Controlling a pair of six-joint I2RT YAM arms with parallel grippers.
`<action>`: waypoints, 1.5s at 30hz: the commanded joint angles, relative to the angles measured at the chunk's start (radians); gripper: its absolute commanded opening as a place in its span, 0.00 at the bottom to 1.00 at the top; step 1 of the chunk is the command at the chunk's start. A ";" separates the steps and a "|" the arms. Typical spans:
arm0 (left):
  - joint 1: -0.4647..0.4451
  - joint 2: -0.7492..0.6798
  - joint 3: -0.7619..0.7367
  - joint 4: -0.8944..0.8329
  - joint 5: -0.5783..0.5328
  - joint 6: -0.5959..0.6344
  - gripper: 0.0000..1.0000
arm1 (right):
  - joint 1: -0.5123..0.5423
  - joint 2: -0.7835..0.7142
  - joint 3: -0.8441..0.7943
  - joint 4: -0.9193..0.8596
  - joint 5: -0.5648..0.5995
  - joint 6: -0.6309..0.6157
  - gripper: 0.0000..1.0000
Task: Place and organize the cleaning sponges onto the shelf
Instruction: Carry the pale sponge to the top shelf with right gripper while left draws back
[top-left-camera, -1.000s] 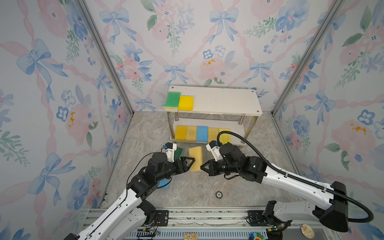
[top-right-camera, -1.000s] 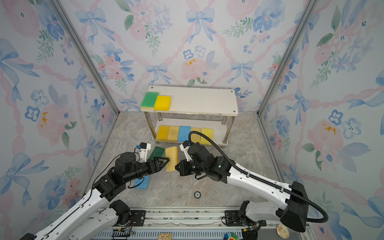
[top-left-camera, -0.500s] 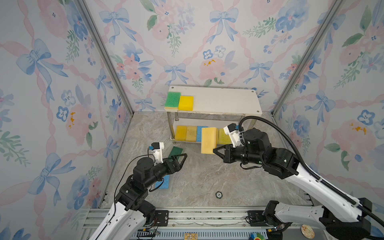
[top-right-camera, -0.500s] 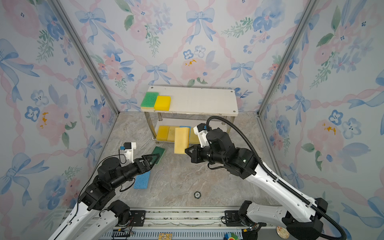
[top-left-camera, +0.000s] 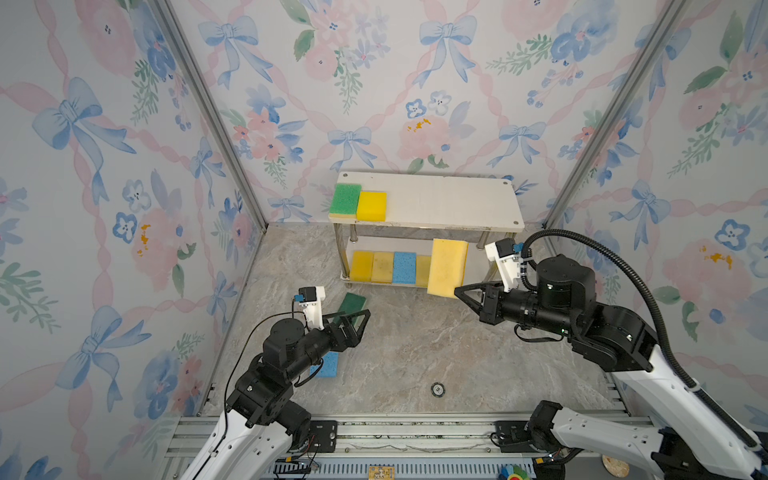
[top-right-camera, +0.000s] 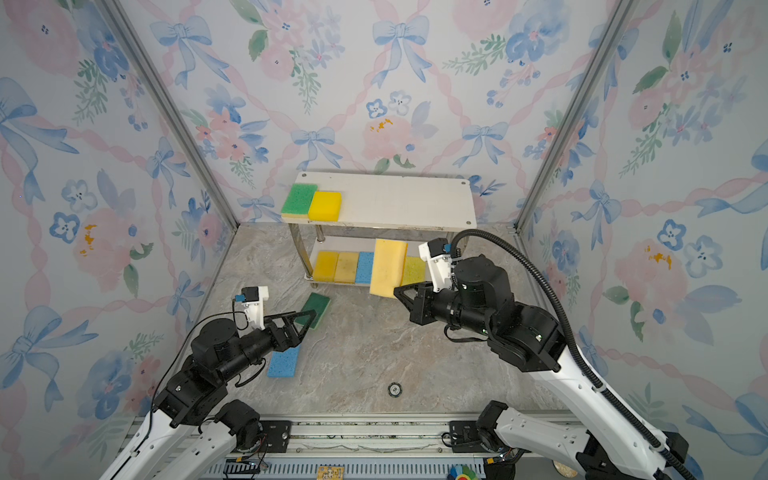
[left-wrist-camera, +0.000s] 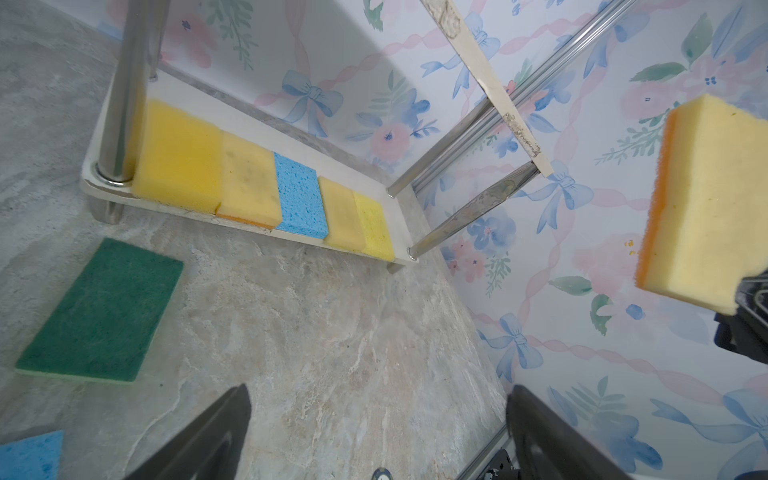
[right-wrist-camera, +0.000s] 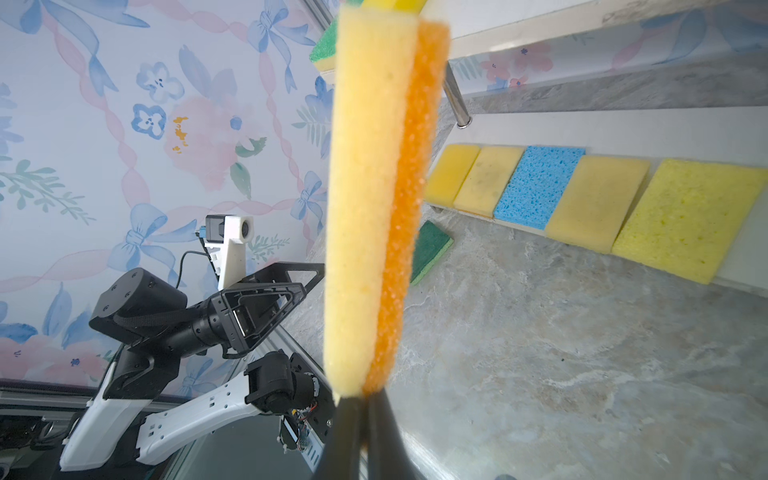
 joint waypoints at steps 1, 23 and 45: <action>0.006 -0.030 0.022 -0.006 -0.080 0.147 0.98 | -0.024 -0.018 0.014 -0.035 -0.002 -0.013 0.07; 0.007 -0.127 -0.110 0.006 -0.209 0.218 0.98 | -0.084 0.078 0.211 -0.038 -0.061 -0.002 0.08; 0.002 -0.058 -0.109 0.007 -0.161 0.219 0.98 | -0.133 0.285 0.419 0.126 -0.198 0.130 0.08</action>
